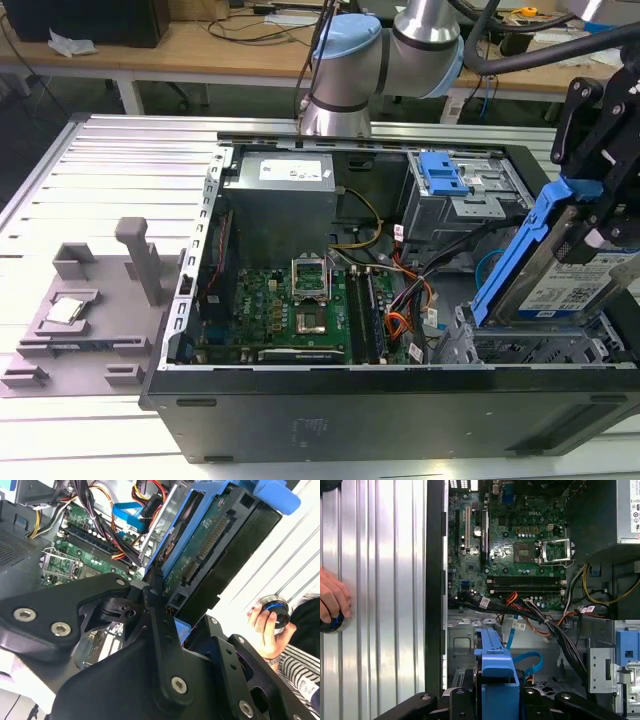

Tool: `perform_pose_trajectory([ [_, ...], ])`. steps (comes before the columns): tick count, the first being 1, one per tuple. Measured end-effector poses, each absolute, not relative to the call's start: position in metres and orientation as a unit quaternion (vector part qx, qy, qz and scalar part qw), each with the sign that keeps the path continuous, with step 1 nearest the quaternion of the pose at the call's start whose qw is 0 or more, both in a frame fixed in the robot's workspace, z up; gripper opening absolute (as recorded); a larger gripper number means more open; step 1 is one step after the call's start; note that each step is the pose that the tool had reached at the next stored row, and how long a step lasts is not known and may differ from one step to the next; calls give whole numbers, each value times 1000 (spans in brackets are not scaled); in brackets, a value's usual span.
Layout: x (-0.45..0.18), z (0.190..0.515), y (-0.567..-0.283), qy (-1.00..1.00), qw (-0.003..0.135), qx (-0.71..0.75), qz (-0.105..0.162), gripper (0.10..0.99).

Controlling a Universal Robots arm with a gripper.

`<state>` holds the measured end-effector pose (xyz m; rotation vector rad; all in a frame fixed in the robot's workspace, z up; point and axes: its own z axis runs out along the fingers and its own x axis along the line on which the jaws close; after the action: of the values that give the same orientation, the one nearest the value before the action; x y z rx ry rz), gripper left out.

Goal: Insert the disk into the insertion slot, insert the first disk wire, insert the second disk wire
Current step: 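Insert the disk into the insertion slot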

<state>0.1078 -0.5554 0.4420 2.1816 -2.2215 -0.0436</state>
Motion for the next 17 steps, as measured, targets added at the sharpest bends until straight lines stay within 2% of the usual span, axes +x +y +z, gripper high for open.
perform_pose_trajectory([
  [17, 107, 418, -553, -713, 14, 701, -14, 365],
])
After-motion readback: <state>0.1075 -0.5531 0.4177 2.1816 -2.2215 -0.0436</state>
